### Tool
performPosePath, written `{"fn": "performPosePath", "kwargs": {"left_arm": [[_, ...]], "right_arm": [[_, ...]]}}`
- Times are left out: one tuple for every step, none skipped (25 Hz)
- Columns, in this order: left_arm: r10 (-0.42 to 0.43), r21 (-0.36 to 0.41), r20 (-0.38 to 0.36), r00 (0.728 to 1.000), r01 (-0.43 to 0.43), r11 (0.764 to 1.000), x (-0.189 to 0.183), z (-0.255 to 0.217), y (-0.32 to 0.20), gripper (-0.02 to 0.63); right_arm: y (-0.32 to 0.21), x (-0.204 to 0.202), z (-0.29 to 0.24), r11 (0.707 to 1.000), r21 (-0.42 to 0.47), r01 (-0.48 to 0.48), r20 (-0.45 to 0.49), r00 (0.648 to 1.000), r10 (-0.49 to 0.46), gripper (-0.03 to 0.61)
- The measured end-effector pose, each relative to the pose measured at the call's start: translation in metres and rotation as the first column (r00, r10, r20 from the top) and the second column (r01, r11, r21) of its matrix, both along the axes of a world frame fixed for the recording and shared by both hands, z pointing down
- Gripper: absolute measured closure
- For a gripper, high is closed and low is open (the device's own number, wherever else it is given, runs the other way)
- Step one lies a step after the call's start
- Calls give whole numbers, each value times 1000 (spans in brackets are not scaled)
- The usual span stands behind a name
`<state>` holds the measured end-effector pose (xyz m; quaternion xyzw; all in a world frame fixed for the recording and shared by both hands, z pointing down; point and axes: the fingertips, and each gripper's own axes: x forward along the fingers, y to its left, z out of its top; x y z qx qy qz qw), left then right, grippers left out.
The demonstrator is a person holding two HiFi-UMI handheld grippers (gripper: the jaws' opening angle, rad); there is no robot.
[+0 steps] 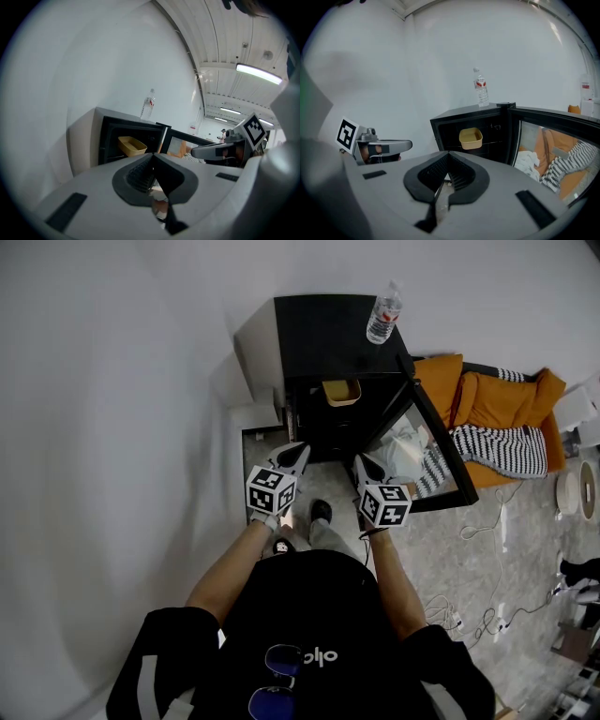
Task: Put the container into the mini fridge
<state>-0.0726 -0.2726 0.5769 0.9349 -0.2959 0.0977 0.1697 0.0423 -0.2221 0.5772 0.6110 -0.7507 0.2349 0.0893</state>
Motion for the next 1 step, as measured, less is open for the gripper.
{"fn": "performPosePath", "kwargs": {"left_arm": [[1,-1,0,1000,-1,1000,0,0,-1,607]], "right_arm": [[-1,0,0,1000,0,1,0,1000,-1,572]]}}
